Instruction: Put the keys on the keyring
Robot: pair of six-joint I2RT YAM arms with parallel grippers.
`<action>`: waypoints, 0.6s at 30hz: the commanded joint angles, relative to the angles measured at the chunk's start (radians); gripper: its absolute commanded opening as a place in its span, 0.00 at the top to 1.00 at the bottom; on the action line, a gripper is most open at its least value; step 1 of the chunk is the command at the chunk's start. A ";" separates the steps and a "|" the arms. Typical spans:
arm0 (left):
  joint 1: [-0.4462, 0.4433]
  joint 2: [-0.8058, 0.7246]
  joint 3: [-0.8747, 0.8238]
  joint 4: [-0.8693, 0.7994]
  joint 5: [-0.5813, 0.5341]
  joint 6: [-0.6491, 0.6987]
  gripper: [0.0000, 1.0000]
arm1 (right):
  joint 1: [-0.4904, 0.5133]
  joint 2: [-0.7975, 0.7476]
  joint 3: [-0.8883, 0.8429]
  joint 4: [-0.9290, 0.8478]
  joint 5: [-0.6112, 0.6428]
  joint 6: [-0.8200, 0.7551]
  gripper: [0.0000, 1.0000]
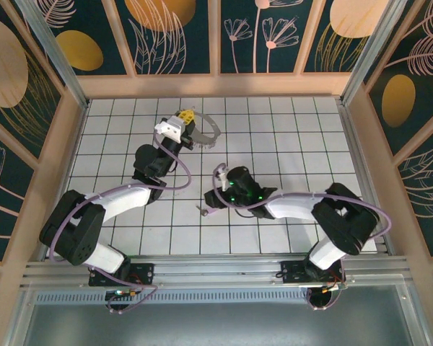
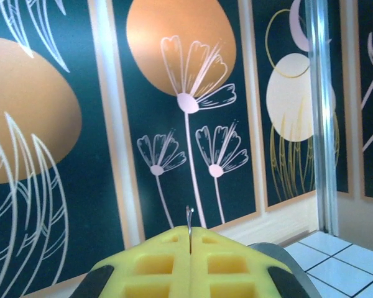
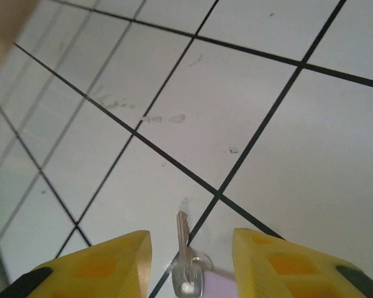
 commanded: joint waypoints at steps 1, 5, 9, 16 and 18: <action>0.030 -0.049 -0.006 0.054 -0.025 0.004 1.00 | 0.056 0.071 0.091 -0.152 0.130 -0.117 0.62; 0.052 -0.057 -0.013 0.048 -0.031 0.011 1.00 | 0.106 0.136 0.162 -0.227 0.200 -0.157 0.63; 0.060 -0.057 -0.013 0.043 -0.028 0.008 1.00 | 0.136 0.149 0.178 -0.263 0.263 -0.163 0.63; 0.064 -0.046 -0.005 0.037 -0.006 -0.001 1.00 | 0.186 0.161 0.195 -0.317 0.335 -0.172 0.63; 0.064 -0.043 -0.003 0.037 -0.004 -0.004 1.00 | 0.198 0.161 0.192 -0.324 0.351 -0.172 0.63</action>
